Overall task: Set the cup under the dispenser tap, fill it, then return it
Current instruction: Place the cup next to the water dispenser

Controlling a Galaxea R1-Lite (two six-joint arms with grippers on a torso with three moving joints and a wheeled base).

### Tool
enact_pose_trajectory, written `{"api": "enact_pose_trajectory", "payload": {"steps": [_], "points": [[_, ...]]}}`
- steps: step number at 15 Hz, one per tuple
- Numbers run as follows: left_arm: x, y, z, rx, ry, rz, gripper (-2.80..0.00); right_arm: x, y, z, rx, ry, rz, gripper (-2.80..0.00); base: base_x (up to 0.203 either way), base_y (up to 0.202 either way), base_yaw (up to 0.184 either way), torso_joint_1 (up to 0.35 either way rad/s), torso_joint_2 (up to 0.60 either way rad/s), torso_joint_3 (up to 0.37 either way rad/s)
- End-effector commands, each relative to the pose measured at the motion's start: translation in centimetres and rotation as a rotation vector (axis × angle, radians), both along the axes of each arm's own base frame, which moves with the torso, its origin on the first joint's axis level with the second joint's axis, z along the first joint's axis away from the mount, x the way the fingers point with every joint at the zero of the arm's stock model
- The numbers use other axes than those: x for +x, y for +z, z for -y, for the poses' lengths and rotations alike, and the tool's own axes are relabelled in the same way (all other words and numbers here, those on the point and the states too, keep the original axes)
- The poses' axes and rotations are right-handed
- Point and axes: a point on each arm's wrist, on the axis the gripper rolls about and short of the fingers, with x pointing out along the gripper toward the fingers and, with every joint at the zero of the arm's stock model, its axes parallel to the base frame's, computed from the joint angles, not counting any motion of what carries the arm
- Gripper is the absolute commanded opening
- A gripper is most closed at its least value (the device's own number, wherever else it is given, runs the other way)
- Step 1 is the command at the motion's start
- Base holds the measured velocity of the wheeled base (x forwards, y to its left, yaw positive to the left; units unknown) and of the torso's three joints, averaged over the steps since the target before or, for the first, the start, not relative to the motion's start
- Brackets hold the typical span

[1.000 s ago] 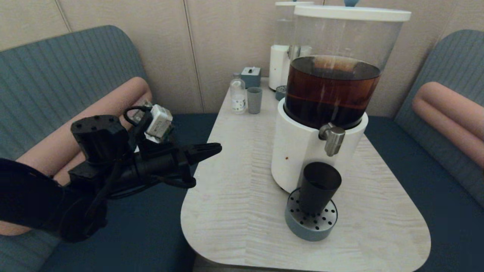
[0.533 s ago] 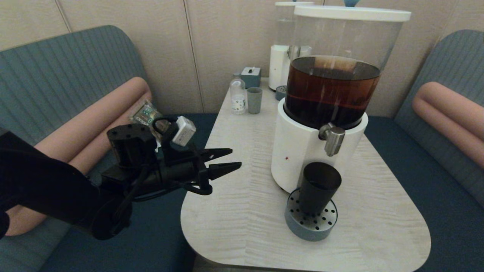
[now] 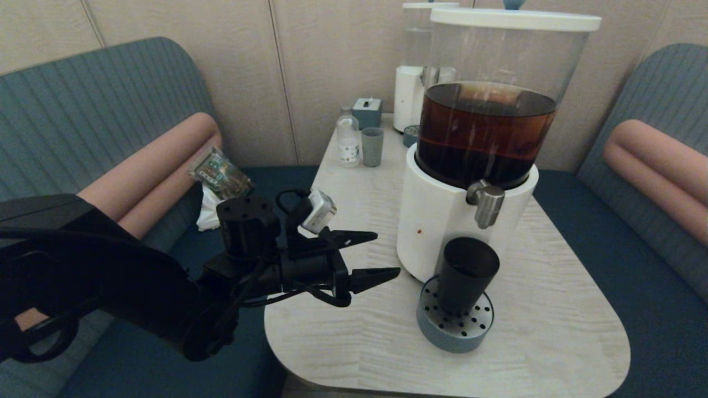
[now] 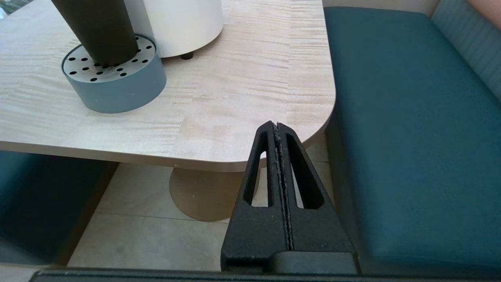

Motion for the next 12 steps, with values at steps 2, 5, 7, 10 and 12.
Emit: {"api": "enact_pose_trajectory", "payload": {"steps": [2,5,7,10,12], "points": [[0.36,-0.65,0.90,0.002,-0.019,-0.006,0.00,0.01,0.00,0.00,0.001,0.000,-0.002,-2.80,0.000,0.000,0.000,0.000,0.00,0.000],[0.23,-1.01,1.50,0.007,-0.015,-0.012,0.00,0.01,0.00,0.00,0.001,0.000,-0.002,-2.80,0.000,0.000,0.000,0.000,0.00,0.000],[0.07,-1.14,1.60,0.010,-0.019,-0.017,0.00,0.01,0.00,0.00,0.001,0.000,-0.002,-2.80,0.000,0.000,0.000,0.000,0.00,0.000],[0.11,-0.71,1.46,0.000,-0.015,-0.011,0.00,0.01,0.00,0.00,0.001,0.000,-0.002,-2.80,0.000,0.000,0.000,0.000,0.00,0.000],[0.07,-0.59,1.26,-0.004,-0.005,-0.007,0.00,0.01,0.00,0.00,0.001,0.000,-0.002,-2.80,0.000,0.000,0.000,0.000,0.00,0.000]]}}
